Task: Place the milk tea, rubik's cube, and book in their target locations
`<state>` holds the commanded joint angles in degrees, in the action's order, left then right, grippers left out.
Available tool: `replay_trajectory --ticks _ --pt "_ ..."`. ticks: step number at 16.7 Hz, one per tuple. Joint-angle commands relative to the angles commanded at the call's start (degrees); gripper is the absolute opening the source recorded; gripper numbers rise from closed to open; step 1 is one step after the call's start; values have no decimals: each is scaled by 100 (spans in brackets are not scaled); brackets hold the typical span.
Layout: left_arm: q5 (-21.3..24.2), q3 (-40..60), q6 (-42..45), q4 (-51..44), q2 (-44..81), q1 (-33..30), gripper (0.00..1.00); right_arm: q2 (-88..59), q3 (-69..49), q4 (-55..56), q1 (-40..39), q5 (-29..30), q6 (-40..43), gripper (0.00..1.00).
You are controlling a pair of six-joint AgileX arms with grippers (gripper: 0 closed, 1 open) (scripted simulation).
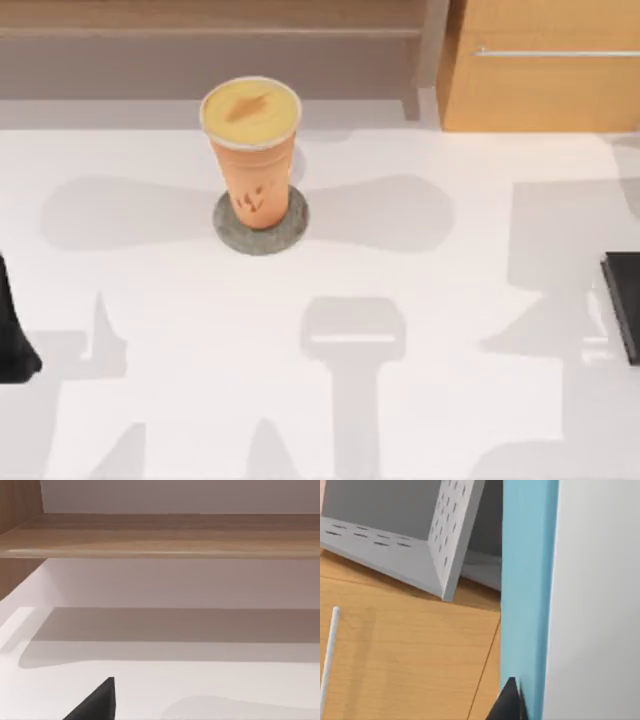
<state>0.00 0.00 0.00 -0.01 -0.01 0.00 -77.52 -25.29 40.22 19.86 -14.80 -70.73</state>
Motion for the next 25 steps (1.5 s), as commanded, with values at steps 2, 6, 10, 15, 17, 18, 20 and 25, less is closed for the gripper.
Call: replay_trajectory --ticks 2,6,10,15,17,18,20,25 --pt "0 0 0 0 0 0 100 115 916 96 -126 108 -581 0" --pt "0 0 0 0 0 0 100 153 2037 221 -310 235 -1159 0" --pt "0 0 0 0 0 0 100 142 2245 244 -357 250 -1232 0" --pt "0 0 0 0 0 0 100 97 2185 309 -347 250 -1256 0" --pt "0 0 0 0 0 0 100 -59 2182 415 -380 275 -1259 0" --pt "0 0 0 0 0 0 100 -123 2181 459 -394 286 -1259 0" --pt "0 0 0 0 0 0 100 -151 2180 478 -400 291 -1258 0" --pt "0 0 0 0 0 0 100 -151 2180 478 -400 291 -1258 23"
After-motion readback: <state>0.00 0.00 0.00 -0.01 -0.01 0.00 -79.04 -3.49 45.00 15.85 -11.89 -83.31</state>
